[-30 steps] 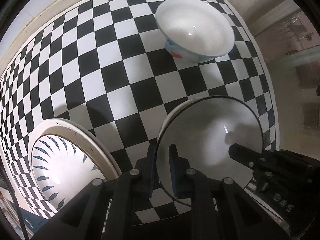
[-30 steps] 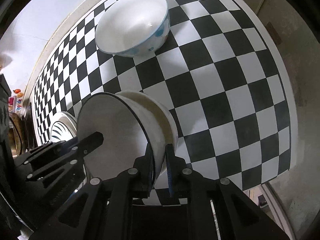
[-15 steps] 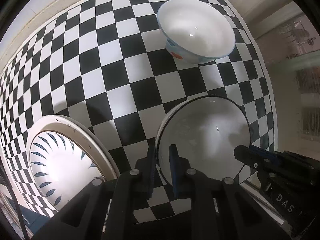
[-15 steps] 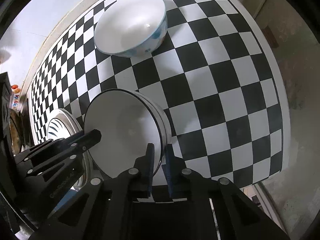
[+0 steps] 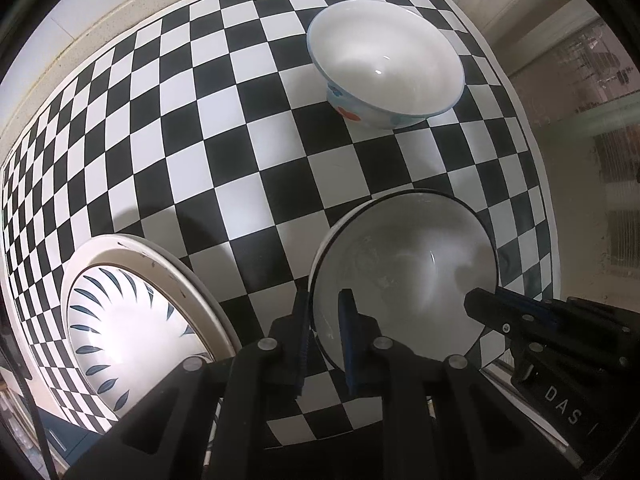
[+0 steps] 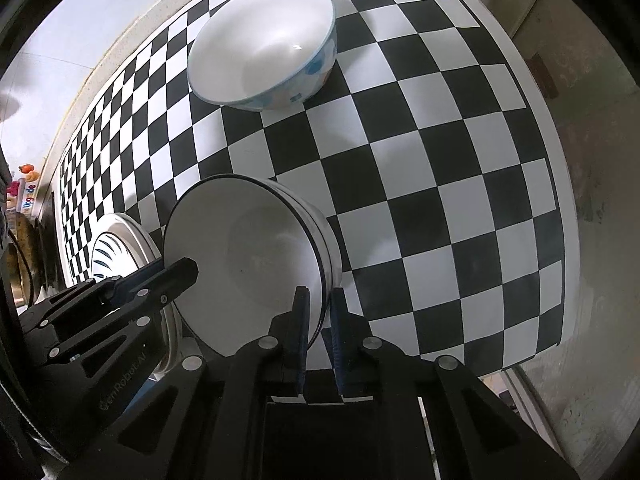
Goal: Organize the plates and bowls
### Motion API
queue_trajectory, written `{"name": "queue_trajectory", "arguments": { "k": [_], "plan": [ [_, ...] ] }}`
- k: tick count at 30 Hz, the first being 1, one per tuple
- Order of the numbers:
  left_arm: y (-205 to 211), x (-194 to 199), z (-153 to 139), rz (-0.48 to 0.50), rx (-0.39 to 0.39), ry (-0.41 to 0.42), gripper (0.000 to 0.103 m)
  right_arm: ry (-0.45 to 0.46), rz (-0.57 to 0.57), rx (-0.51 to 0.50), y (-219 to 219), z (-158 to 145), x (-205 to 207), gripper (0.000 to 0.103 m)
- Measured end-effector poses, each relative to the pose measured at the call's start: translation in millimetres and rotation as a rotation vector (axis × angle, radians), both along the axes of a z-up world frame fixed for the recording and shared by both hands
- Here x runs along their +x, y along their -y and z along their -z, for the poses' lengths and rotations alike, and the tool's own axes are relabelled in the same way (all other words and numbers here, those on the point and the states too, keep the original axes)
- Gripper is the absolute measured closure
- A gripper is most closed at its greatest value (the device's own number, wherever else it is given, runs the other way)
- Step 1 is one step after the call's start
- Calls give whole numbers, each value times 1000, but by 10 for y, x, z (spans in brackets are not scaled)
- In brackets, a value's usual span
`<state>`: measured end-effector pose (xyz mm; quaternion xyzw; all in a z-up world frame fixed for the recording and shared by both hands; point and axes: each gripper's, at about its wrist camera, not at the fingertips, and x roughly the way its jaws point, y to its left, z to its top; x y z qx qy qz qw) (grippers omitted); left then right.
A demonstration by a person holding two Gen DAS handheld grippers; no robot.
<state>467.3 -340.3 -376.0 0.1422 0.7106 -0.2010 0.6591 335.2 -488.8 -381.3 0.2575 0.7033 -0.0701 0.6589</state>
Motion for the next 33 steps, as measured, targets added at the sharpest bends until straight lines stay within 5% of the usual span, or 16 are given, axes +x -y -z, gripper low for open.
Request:
{"name": "queue_trajectory", "arguments": {
  "k": [11,14,15,16,29,33],
  "plan": [
    [-199,164,-371,-36,-30,63,87,33,23,60,164,-180,-29,89],
    [-245,383,-402,-66,-32,72,81,86,52,75,287,-329,33,58],
    [-252,474,-387,-83,-29,68,81,106,67,85,348,-368,78,39],
    [-253,569,-362,-98,-28,59,81,119,77,88,396,-391,122,36],
    [360,1586,92,-123,-102,-77,81,108,184,88,968,59,1034,38],
    [488,1666,258,-100,-87,-119,81,77,189,101,982,257,1191,48]
  ]
}}
